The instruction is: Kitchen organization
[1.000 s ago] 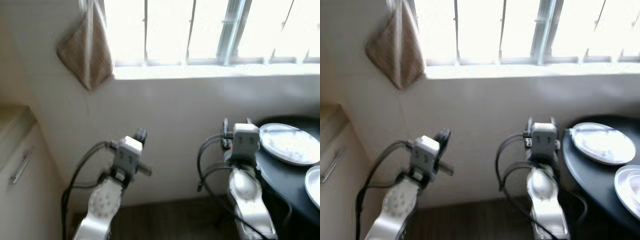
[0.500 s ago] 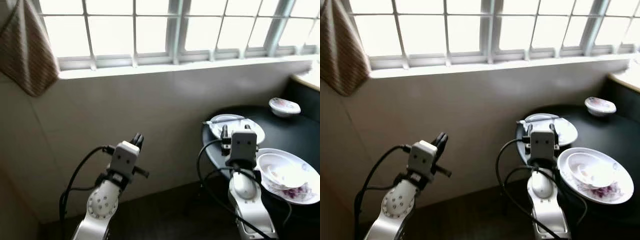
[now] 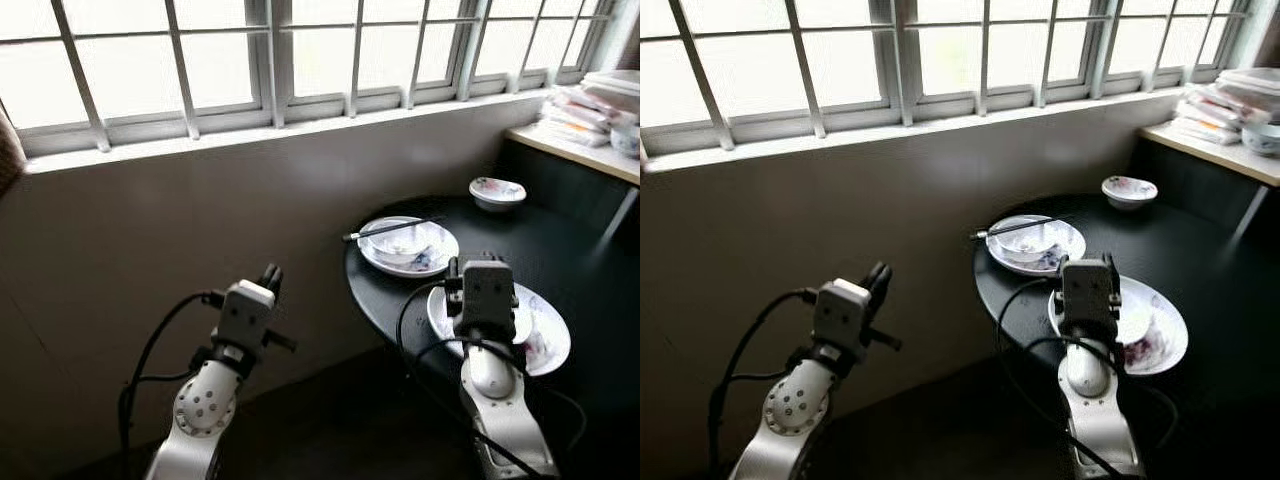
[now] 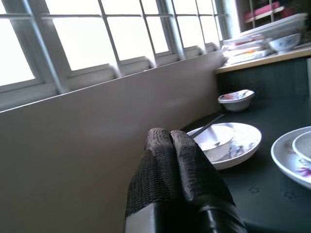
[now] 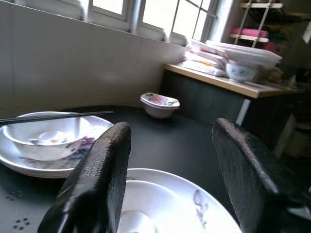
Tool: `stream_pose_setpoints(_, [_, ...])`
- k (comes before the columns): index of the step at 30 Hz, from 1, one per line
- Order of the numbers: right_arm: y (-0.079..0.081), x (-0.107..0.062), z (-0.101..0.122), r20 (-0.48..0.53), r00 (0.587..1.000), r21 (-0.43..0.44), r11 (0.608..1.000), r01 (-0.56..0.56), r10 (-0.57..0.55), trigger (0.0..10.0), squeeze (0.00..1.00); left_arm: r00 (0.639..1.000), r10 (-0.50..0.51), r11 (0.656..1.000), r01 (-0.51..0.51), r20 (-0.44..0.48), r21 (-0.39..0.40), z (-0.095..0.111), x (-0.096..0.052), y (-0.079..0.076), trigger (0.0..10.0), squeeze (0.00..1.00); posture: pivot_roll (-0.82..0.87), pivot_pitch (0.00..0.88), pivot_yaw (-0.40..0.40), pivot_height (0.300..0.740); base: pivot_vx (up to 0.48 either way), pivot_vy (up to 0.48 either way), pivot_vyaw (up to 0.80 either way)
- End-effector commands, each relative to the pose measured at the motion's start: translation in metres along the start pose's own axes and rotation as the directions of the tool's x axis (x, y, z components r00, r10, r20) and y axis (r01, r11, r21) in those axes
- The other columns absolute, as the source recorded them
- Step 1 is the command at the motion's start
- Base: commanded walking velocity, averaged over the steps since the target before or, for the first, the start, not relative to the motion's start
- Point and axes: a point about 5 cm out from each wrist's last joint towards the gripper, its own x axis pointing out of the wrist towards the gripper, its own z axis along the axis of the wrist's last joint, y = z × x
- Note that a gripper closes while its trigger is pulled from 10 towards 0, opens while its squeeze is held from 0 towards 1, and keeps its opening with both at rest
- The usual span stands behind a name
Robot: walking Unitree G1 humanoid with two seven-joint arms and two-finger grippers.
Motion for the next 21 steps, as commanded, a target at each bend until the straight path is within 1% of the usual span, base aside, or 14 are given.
stream_pose_setpoints(1, [0.001, 0.000, 0.001, -0.005, 1.000, -0.002, 1.000, 0.004, -0.004, 10.0, 0.00, 1.000, 0.006, 1.000, -0.006, -0.013, 0.012, -0.002, -0.001, 0.004, 10.0, 0.00, 0.01, 0.000, -0.008, 0.740, 0.000, 0.000, -0.56])
stream_pose_setpoints(5, [0.000, 0.000, -0.001, -0.018, 1.000, -0.003, 1.000, 0.012, -0.012, 10.0, 0.00, 1.000, 0.004, 1.000, -0.004, -0.021, 0.015, -0.003, 0.000, 0.004, 10.0, 0.00, 0.01, 0.000, -0.008, 0.740, 0.000, 0.000, -0.74])
stream_pose_setpoints(11, [0.002, 0.000, 0.000, -0.008, 1.000, -0.020, 1.000, -0.005, 0.005, 10.0, 0.00, 1.000, 0.000, 1.000, 0.000, -0.029, 0.019, -0.004, 0.000, 0.003, 10.0, 0.00, 0.01, 0.000, -0.010, 0.740, 0.000, 0.000, 0.00])
stream_pose_setpoints(12, [0.010, -0.003, -0.006, -0.034, 0.997, -0.020, 0.997, -0.070, 0.069, 10.0, 0.00, 0.999, 0.001, 1.000, 0.000, -0.037, 0.018, -0.006, 0.000, 0.002, 10.0, 0.00, 0.00, 0.000, -0.010, 0.740, 0.000, 0.000, 0.00])
stream_pose_setpoints(14, [0.010, -0.003, -0.006, -0.034, 0.997, -0.020, 0.997, -0.070, 0.069, 10.0, 0.00, 0.999, 0.001, 1.000, 0.000, -0.037, 0.018, -0.006, 0.000, 0.002, 10.0, 0.00, 0.00, 0.000, -0.010, 0.740, 0.000, 0.000, 0.00])
stream_pose_setpoints(15, [0.020, -0.007, -0.016, -0.083, 0.985, 0.001, 0.988, -0.153, 0.153, 10.0, 0.00, 0.999, 0.004, 1.000, -0.003, -0.046, 0.019, -0.007, -0.001, 0.003, 10.0, 0.00, 0.00, 0.000, -0.010, 0.740, 0.000, 0.000, 0.00])
stream_pose_setpoints(16, [0.020, -0.007, -0.016, -0.083, 0.985, 0.001, 0.988, -0.153, 0.153, 10.0, 0.00, 0.999, 0.004, 1.000, -0.003, -0.046, 0.019, -0.007, -0.001, 0.003, 10.0, 0.00, 0.00, 0.000, -0.010, 0.740, 0.000, 0.000, 0.00])
stream_pose_setpoints(17, [0.026, -0.010, -0.020, -0.093, 0.974, 0.032, 0.978, -0.204, 0.206, 10.0, 0.00, 0.999, 0.007, 1.000, -0.006, -0.049, 0.020, -0.008, -0.001, 0.003, 10.0, 0.00, 0.01, 0.000, -0.014, 0.740, 0.000, 0.000, 0.00])
stream_pose_setpoints(18, [0.026, -0.010, -0.020, -0.093, 0.974, 0.032, 0.978, -0.204, 0.206, 10.0, 0.00, 0.999, 0.007, 1.000, -0.006, -0.049, 0.020, -0.008, -0.001, 0.003, 10.0, 0.00, 0.01, 0.000, -0.014, 0.740, 0.000, 0.000, 0.00])
stream_pose_setpoints(20, [0.031, -0.012, -0.023, -0.097, 0.960, 0.056, 0.964, -0.259, 0.264, 10.0, 0.00, 0.999, 0.009, 1.000, -0.008, -0.051, 0.021, -0.009, -0.001, 0.003, 10.0, 0.00, 0.01, 0.000, -0.013, 0.740, 0.000, 0.000, 0.00])
stream_pose_setpoints(21, [0.031, -0.012, -0.023, -0.097, 0.960, 0.056, 0.964, -0.259, 0.264, 10.0, 0.00, 0.999, 0.009, 1.000, -0.008, -0.051, 0.021, -0.009, -0.001, 0.003, 10.0, 0.00, 0.01, 0.000, -0.013, 0.740, 0.000, 0.000, 0.00])
